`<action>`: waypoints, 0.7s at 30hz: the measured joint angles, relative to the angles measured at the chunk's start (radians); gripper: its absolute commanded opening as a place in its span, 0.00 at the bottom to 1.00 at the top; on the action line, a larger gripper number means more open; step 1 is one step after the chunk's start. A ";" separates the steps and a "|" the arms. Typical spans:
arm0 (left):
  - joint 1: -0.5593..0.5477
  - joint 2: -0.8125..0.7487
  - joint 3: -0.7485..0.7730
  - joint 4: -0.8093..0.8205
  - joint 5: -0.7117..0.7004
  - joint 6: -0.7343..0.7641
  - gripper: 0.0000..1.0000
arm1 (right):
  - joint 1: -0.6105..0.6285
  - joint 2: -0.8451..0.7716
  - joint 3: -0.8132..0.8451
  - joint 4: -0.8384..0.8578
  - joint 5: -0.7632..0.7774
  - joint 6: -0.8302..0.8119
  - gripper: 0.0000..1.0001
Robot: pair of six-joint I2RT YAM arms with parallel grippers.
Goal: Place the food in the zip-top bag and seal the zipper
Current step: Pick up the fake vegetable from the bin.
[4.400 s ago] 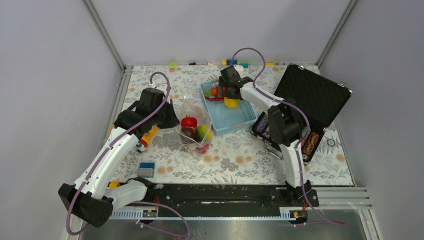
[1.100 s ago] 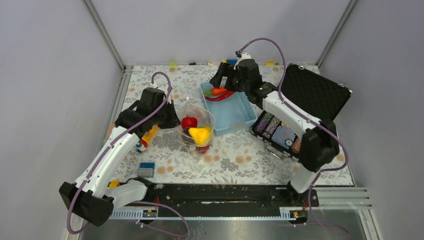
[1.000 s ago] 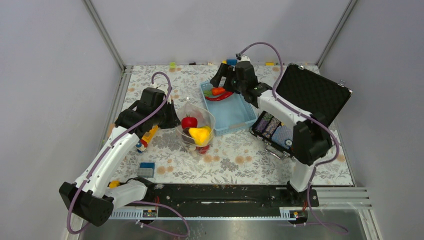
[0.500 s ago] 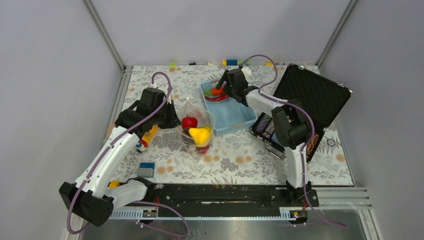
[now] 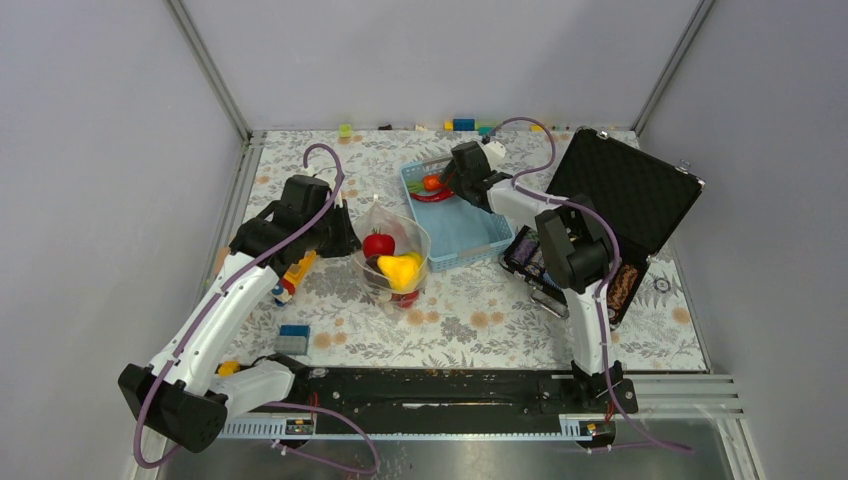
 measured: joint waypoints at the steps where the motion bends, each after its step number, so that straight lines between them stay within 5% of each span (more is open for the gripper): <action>1: 0.000 0.000 0.000 0.000 0.000 0.000 0.00 | -0.001 0.009 0.013 -0.011 0.000 0.005 0.67; 21: 0.010 0.000 0.000 0.000 0.002 0.000 0.00 | -0.025 0.119 0.172 -0.187 -0.057 0.113 0.62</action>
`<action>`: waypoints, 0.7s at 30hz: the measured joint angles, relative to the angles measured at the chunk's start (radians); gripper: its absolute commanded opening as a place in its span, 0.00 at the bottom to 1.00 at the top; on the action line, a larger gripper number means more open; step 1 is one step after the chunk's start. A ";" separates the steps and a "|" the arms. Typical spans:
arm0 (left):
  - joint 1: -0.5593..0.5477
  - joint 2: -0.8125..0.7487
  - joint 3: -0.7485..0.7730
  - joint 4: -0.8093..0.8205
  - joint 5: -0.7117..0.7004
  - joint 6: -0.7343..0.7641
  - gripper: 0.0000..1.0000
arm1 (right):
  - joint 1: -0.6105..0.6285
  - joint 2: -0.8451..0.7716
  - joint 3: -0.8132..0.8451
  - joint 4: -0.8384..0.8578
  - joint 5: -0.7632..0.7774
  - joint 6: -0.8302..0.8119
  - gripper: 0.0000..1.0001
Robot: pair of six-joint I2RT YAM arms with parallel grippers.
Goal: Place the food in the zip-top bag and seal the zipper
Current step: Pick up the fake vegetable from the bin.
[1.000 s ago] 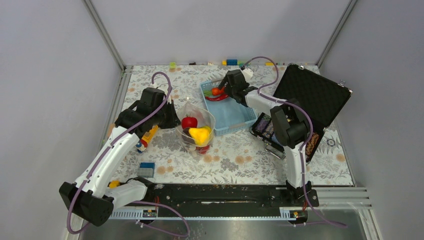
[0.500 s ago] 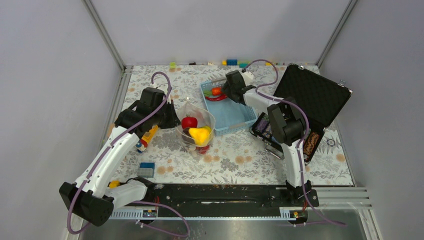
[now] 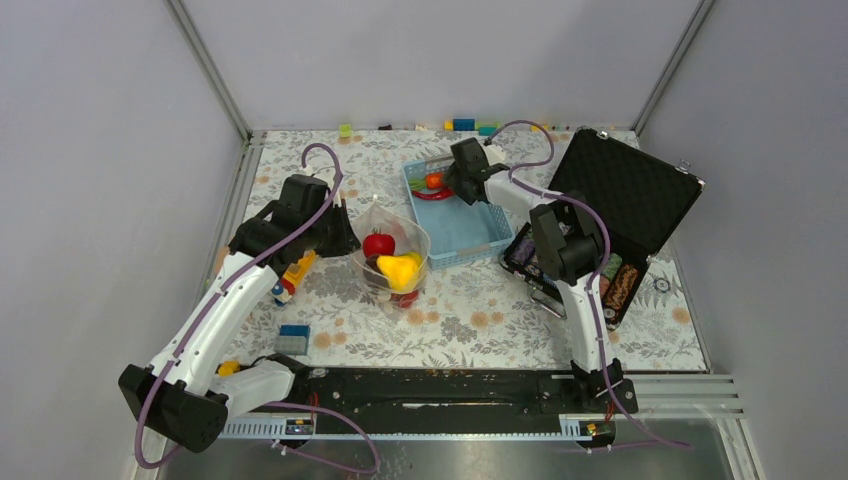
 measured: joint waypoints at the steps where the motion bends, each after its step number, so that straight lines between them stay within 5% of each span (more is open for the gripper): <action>1: 0.000 0.000 0.000 0.000 0.000 0.000 0.00 | -0.001 0.001 0.005 -0.008 -0.001 0.006 0.62; 21: 0.001 -0.014 0.000 0.000 0.000 0.000 0.00 | -0.009 -0.012 0.014 -0.161 0.092 -0.021 0.57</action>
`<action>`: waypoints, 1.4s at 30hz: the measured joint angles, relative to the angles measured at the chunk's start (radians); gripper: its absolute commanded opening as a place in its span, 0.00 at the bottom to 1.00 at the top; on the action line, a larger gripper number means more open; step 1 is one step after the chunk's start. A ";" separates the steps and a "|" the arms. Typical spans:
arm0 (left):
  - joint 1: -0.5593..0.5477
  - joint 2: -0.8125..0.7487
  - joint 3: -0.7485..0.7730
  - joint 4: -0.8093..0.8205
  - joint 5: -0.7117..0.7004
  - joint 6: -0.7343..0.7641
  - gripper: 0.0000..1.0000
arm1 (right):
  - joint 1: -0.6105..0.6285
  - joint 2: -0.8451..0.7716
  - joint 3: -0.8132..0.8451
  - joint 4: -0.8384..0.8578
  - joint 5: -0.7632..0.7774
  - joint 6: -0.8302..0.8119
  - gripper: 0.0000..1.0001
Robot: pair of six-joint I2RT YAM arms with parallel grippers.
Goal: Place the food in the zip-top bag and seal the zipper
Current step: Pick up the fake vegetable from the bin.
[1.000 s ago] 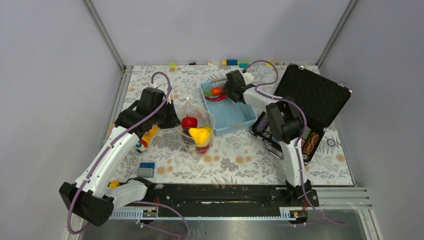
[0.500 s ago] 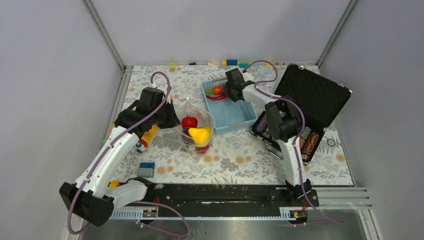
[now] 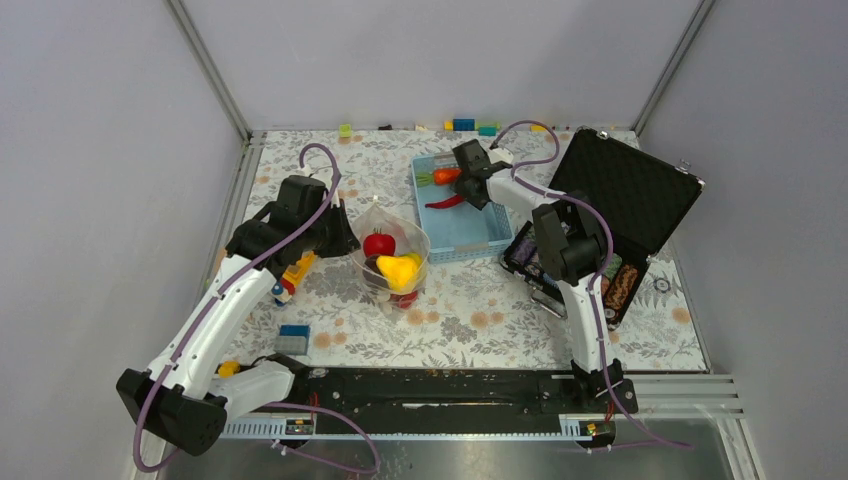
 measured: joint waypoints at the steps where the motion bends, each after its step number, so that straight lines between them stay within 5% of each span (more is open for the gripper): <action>1: 0.000 -0.001 0.000 0.000 0.000 0.000 0.00 | -0.001 0.000 -0.002 -0.006 0.005 -0.005 0.57; 14: 0.000 -0.006 0.000 0.000 0.000 0.000 0.00 | -0.016 -0.027 -0.032 -0.001 0.023 -0.014 0.67; 36: 0.009 -0.017 0.000 -0.002 -0.004 0.001 0.00 | -0.046 0.020 0.064 -0.068 -0.033 0.099 0.65; 42: 0.010 -0.034 0.000 -0.003 -0.003 0.001 0.00 | -0.047 0.020 0.052 -0.085 -0.036 0.097 0.57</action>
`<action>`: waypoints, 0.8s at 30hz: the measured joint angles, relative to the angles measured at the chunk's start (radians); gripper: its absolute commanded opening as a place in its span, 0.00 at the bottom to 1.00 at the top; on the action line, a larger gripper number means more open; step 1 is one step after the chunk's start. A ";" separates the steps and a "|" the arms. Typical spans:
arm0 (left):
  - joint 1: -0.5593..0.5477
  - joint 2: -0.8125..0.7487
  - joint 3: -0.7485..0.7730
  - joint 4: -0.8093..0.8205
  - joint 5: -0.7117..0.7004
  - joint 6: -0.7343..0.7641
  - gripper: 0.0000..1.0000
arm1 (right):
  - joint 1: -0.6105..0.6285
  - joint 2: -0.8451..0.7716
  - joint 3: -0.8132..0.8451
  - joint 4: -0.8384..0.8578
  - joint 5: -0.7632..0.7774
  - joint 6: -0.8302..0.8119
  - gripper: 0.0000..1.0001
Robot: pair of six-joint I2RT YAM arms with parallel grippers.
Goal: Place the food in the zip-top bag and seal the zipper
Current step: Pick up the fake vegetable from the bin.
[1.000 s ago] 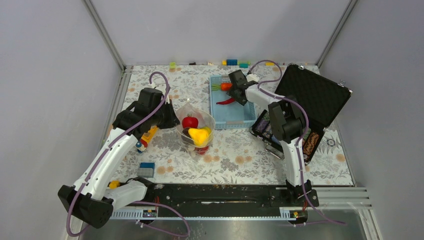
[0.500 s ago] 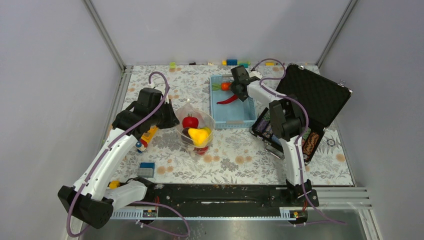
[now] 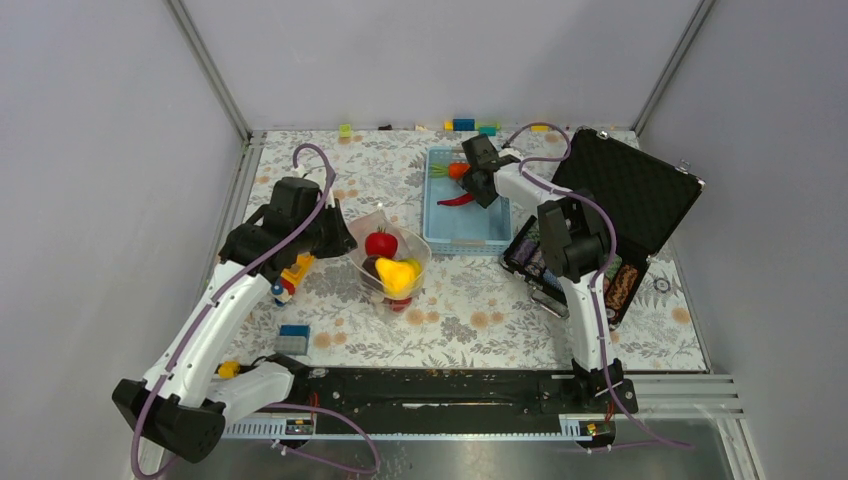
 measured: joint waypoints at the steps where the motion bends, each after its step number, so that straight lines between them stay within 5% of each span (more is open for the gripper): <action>1: 0.000 -0.002 0.000 0.000 0.000 0.000 0.00 | 0.000 -0.001 -0.005 0.001 0.003 -0.001 0.56; 15: 0.001 -0.028 0.000 0.000 0.013 0.000 0.00 | -0.009 -0.029 -0.071 0.050 0.028 -0.092 0.10; 24: 0.001 -0.028 0.000 0.000 0.021 0.000 0.00 | -0.010 -0.118 -0.178 0.166 -0.021 -0.198 0.03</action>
